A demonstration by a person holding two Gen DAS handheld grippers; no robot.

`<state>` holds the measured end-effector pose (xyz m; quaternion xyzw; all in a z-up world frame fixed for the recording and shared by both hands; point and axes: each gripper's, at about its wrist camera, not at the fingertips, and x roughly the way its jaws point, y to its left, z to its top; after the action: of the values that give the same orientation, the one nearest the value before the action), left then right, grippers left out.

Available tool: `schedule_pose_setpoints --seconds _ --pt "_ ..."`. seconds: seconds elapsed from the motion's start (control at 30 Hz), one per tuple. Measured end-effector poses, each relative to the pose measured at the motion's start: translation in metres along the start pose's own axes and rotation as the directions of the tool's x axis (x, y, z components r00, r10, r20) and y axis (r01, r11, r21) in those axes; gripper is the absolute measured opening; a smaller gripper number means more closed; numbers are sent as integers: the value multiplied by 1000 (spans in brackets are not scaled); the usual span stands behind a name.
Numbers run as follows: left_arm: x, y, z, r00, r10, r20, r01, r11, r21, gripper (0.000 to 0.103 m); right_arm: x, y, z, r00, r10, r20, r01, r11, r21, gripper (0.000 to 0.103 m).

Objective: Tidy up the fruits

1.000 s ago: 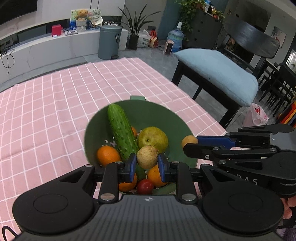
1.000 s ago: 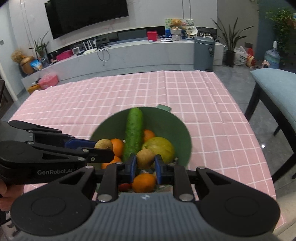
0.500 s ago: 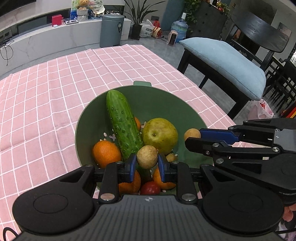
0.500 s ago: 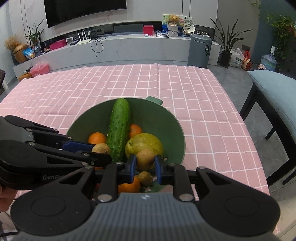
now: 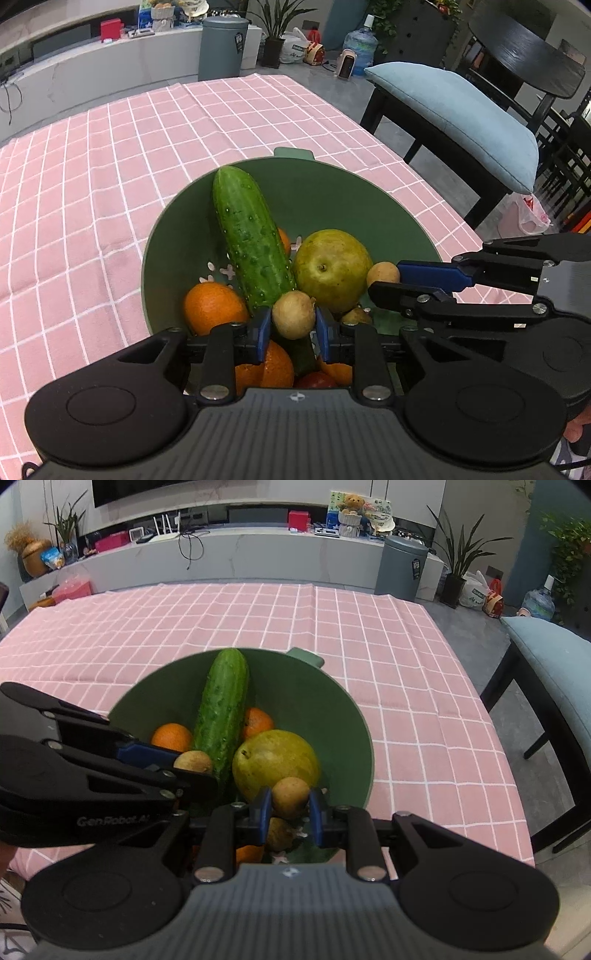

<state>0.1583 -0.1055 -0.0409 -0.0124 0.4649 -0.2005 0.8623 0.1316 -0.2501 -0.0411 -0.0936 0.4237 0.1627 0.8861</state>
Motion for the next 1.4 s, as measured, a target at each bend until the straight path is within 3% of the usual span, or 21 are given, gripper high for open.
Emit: schedule_pose_setpoints --seconds 0.33,0.47,0.53,0.63,0.7,0.8,0.97,1.07,1.2,1.4 --pt "-2 1 0 1000 7 1 -7 1000 6 38 3 -2 1 1000 7 -27 -8 1000 -8 19" --pt "-16 2 0 999 21 31 -21 1000 0 50 0 -3 2 999 15 -32 -15 1000 -15 32" --pt "-27 2 0 999 15 51 -15 1000 1 59 -4 -5 3 999 36 -29 -36 999 -7 32" --pt "-44 1 0 996 17 88 -17 1000 2 62 -12 -6 5 998 61 -11 -61 998 11 36" --pt "-56 -1 0 993 28 112 -29 1000 6 63 -21 -4 7 998 58 13 -58 998 16 48" --pt "-75 -2 -1 986 51 158 -55 998 17 68 -36 -2 9 997 49 58 -50 998 22 59" --pt "-107 -3 -7 961 115 250 -119 993 4 74 -64 4 8 991 33 133 -38 999 34 64" --pt "-122 -5 -11 942 156 298 -165 986 3 78 -80 10 7 981 18 191 -27 999 46 77" --pt "-141 -9 -21 908 212 362 -231 973 10 87 -101 17 -1 965 9 263 -31 996 79 80" --pt "-162 -12 -39 866 279 414 -309 951 6 88 -122 38 -21 938 -3 346 -39 993 115 85"
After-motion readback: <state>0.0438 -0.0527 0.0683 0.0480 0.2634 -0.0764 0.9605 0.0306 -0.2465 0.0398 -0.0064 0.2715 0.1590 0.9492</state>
